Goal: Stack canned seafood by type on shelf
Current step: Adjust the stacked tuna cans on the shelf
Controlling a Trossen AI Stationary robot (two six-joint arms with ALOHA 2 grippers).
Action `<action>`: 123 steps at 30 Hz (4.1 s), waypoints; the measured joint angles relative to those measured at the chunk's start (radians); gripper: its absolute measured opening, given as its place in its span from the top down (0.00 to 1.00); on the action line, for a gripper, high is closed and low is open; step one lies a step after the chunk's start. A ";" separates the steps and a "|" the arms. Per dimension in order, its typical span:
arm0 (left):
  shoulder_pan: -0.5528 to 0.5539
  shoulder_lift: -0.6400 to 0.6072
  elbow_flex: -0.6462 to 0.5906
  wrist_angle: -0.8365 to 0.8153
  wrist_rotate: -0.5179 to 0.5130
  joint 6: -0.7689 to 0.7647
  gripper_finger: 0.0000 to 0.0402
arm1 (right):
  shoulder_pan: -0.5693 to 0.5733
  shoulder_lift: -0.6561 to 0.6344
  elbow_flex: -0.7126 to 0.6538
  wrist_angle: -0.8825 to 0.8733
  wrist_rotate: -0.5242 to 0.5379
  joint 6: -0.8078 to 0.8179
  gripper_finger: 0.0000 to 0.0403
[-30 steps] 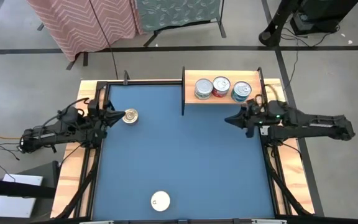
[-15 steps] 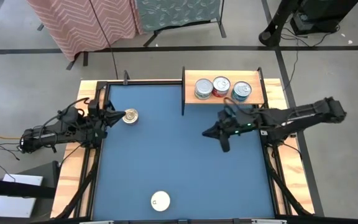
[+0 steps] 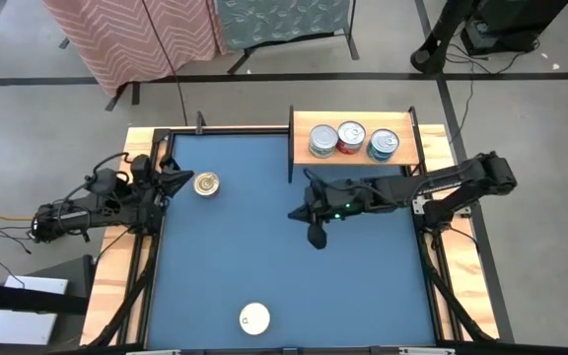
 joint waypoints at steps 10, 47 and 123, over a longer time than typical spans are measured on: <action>0.000 0.000 0.000 0.009 0.047 0.058 0.99 | -0.011 0.007 0.183 -0.201 0.594 -0.196 0.99; 0.000 0.000 0.001 0.144 0.090 0.058 0.99 | -0.280 0.397 0.189 0.380 0.991 -0.018 0.99; 0.000 0.000 0.000 0.187 0.098 -0.020 0.99 | -0.413 0.615 0.298 0.882 0.922 0.057 1.00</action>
